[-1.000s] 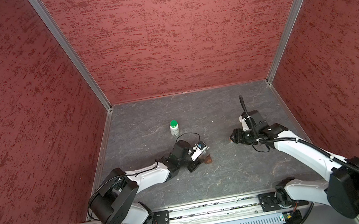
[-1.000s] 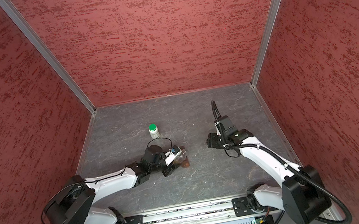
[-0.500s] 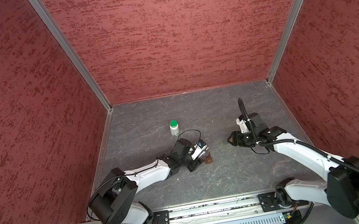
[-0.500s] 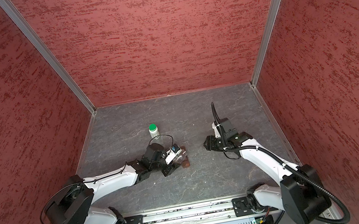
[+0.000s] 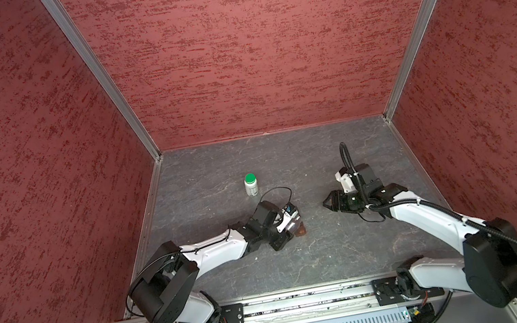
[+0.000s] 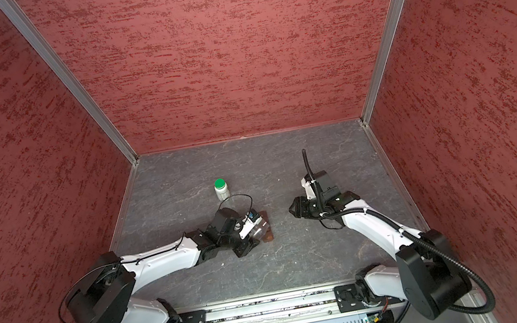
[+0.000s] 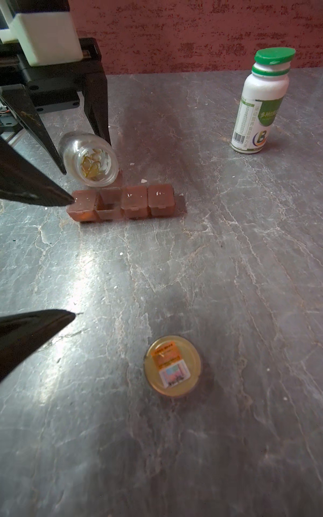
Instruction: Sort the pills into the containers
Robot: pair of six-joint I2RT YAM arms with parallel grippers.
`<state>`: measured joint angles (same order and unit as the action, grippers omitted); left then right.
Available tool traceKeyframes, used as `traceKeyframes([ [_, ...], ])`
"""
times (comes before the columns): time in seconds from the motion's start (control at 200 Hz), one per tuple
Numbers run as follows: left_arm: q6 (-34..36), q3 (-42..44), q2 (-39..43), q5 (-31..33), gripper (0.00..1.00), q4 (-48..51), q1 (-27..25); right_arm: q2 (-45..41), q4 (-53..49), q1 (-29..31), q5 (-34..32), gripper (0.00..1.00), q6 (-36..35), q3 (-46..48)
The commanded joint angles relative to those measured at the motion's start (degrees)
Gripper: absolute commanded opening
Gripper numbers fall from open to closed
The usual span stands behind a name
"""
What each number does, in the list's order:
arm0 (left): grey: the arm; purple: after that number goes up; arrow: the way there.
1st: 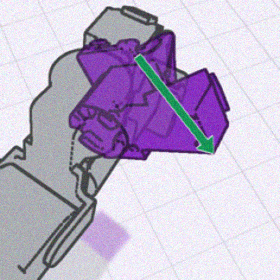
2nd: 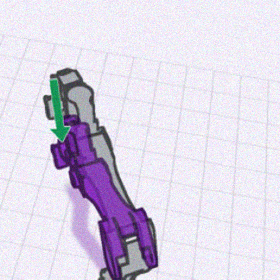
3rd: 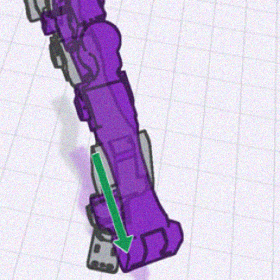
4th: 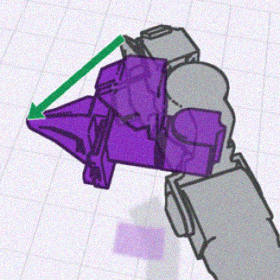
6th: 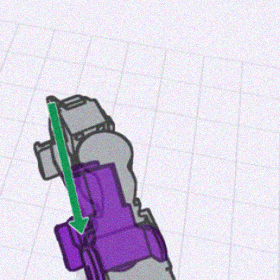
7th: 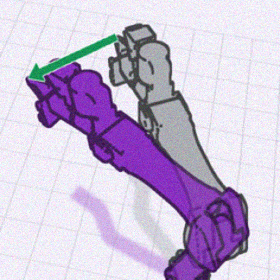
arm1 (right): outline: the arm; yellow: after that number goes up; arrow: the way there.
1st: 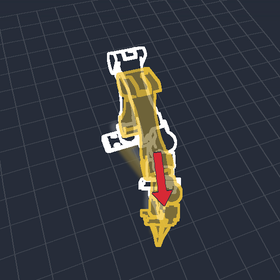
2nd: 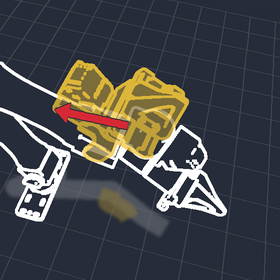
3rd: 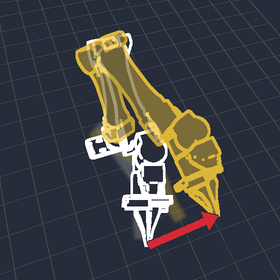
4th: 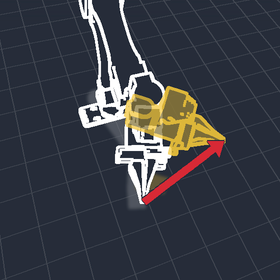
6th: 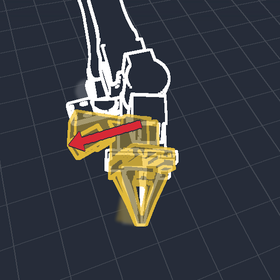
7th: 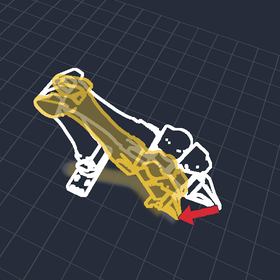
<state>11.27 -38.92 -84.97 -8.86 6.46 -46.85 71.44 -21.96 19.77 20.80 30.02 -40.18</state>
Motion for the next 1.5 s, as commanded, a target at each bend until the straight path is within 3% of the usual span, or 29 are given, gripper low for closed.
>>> traceKeyframes([
  [0.0, -1.8, -0.9, -0.5, -0.2, 0.0, 1.3, -0.4, 0.5, 3.4, 0.3, 1.8, 0.59, 0.3, 0.7],
  [0.361, -4.8, -1.2, -0.4, -0.5, 0.0, 3.5, -0.4, 2.2, 13.2, 1.2, 9.8, 0.53, 2.9, 4.8],
  [1.493, -8.4, -9.2, -2.7, -3.7, 0.0, 15.3, -0.6, 4.8, 16.3, 2.5, 9.8, 0.5, 2.9, 6.4],
])
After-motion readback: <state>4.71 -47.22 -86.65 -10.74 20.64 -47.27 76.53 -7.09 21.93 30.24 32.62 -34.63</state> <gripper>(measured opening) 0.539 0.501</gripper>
